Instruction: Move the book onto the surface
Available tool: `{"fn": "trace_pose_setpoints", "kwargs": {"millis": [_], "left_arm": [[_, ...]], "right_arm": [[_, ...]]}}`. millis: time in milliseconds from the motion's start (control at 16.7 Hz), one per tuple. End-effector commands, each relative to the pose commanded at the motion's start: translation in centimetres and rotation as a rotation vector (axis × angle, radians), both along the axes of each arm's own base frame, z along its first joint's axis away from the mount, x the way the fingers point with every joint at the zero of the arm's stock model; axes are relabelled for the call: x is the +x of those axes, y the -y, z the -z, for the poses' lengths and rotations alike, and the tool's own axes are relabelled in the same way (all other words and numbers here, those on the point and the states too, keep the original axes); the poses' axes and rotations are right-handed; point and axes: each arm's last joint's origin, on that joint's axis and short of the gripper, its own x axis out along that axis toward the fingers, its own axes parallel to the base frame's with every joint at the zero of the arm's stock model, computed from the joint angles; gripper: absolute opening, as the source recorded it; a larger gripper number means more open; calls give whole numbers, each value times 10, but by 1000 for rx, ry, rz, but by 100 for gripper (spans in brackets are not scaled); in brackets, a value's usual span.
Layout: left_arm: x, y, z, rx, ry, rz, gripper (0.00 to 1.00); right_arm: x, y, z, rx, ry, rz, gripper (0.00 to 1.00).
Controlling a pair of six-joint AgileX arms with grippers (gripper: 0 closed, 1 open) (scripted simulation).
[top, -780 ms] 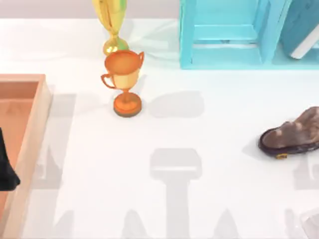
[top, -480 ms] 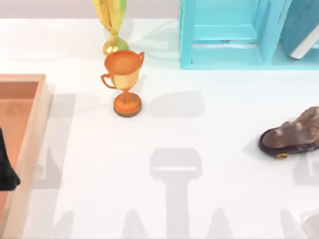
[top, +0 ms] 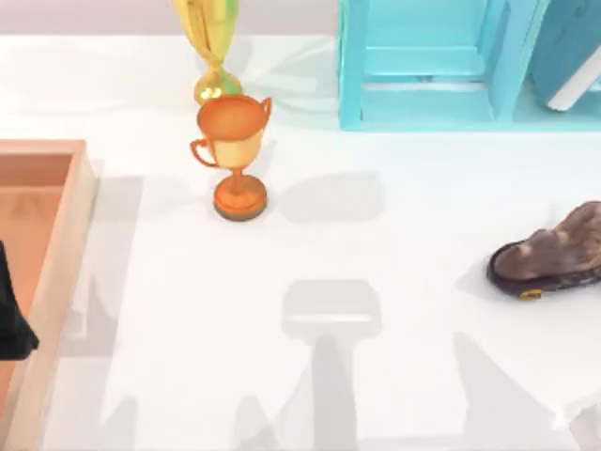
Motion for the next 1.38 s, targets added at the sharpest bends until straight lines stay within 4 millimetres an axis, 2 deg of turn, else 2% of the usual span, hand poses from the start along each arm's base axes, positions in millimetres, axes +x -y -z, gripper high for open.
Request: {"fn": "trace_pose_setpoints", "kwargs": {"millis": [120, 240, 480, 660, 840, 1020, 1140, 1380], "left_arm": [[0, 0, 0, 0, 0, 0, 100], [0, 0, 0, 0, 0, 0, 100], [0, 0, 0, 0, 0, 0, 100], [0, 0, 0, 0, 0, 0, 100], [0, 0, 0, 0, 0, 0, 100], [0, 0, 0, 0, 0, 0, 100], [0, 0, 0, 0, 0, 0, 100], [0, 0, 0, 0, 0, 0, 100]], "right_arm": [[36, 1, 0, 36, -35, -7, 100], [75, 4, 12, 75, -72, -11, 100], [141, 8, 52, 149, -98, -19, 100], [176, 11, 88, 197, -94, -28, 100], [197, 13, 126, 237, -93, -33, 100], [205, 17, 150, 263, -90, -30, 100], [206, 19, 156, 270, -87, -28, 100], [206, 19, 156, 270, -87, -28, 100]]}}
